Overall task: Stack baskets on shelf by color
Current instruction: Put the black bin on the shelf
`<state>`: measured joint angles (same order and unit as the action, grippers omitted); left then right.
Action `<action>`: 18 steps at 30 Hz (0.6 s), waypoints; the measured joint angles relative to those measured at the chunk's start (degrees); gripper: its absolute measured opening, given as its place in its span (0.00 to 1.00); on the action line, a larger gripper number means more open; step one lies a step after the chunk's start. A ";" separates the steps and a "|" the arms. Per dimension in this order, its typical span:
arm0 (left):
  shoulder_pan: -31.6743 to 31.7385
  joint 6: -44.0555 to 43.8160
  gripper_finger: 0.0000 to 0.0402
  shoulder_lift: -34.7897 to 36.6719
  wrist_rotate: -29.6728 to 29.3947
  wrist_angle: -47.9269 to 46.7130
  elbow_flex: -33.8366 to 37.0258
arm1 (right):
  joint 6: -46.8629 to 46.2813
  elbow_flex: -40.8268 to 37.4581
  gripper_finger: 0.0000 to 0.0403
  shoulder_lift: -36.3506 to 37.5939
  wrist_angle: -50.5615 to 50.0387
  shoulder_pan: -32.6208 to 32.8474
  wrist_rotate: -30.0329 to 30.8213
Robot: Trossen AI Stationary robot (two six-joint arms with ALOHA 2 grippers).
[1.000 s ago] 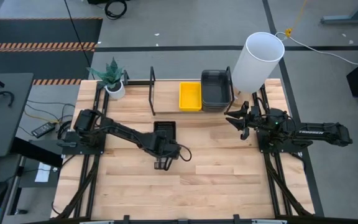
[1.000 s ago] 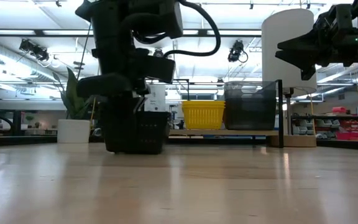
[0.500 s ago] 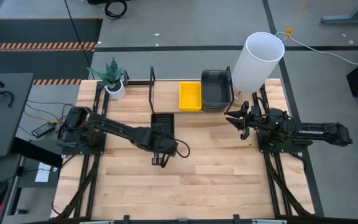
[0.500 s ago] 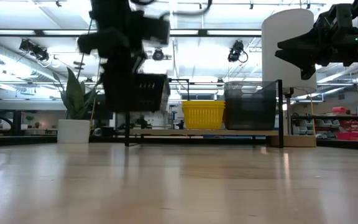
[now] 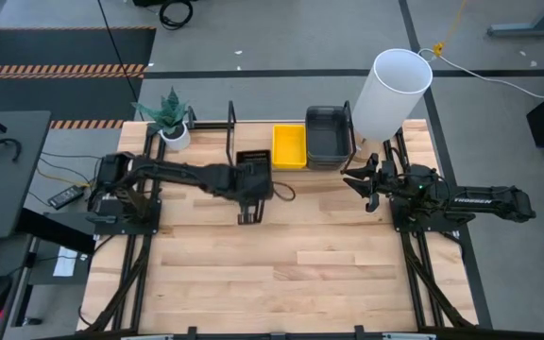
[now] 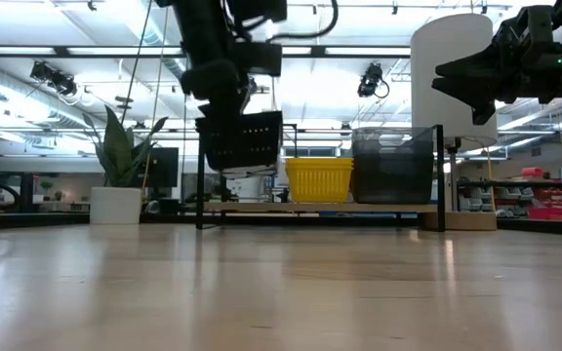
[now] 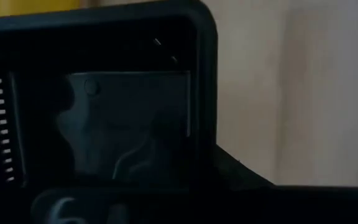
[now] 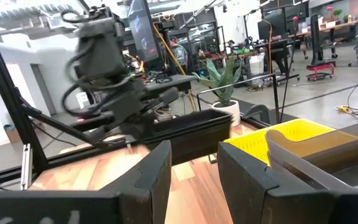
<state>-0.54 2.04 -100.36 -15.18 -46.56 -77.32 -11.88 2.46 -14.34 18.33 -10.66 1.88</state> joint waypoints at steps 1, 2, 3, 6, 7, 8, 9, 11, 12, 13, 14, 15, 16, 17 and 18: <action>1.09 0.74 0.03 0.00 0.00 -0.01 0.00 | 0.01 0.00 0.34 -0.01 -0.02 0.02 -0.02; 2.16 1.62 0.03 0.00 0.18 -0.01 0.00 | 0.00 0.00 0.34 -0.01 0.02 0.02 -0.03; 3.25 2.41 0.03 0.00 0.82 0.02 0.00 | -0.02 0.00 0.34 -0.01 0.01 0.00 -0.01; 6.37 5.29 0.03 -0.17 2.47 0.94 0.00 | 0.01 0.00 0.34 -0.01 0.02 0.02 -0.01; 7.35 6.47 0.03 -0.29 2.44 1.40 0.00 | 0.01 0.00 0.34 -0.01 0.00 0.00 -0.01; 8.35 7.76 0.03 -0.37 2.54 1.47 0.00 | 0.01 0.00 0.34 -0.01 -0.01 0.02 -0.01; 9.34 9.08 0.03 -0.40 2.60 1.44 0.00 | 0.00 0.00 0.34 -0.01 -0.01 0.02 -0.01; 11.44 11.28 0.03 -0.69 2.60 2.31 0.00 | 0.00 0.00 0.34 -0.01 -0.01 0.00 -0.01; 12.56 12.32 0.03 -0.84 2.64 2.53 0.00 | 0.01 0.00 0.34 -0.01 -0.01 0.02 -0.02; 13.72 13.36 0.03 -0.91 2.63 2.29 0.00 | -0.02 0.00 0.34 -0.01 -0.01 0.01 -0.01; 14.82 14.16 0.03 -1.07 2.60 2.25 0.00 | 0.00 0.00 0.34 -0.01 -0.01 0.00 -0.01; 15.91 15.11 0.03 -1.30 2.61 2.75 0.00 | 0.01 0.00 0.34 -0.01 -0.01 0.01 -0.01; 16.98 15.83 0.03 -1.64 3.07 3.12 0.00 | -0.01 0.00 0.34 -0.01 -0.01 0.02 -0.02; 17.96 16.52 0.03 -1.99 4.12 3.03 0.01 | 0.01 0.00 0.34 -0.01 -0.01 0.00 -0.01; 18.89 16.99 0.03 -2.35 5.65 3.12 0.02 | 0.01 0.00 0.34 -0.01 -0.01 0.01 -0.01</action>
<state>18.34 19.03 -102.71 -9.53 -43.44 -77.30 -11.88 2.46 -14.35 18.33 -10.65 1.87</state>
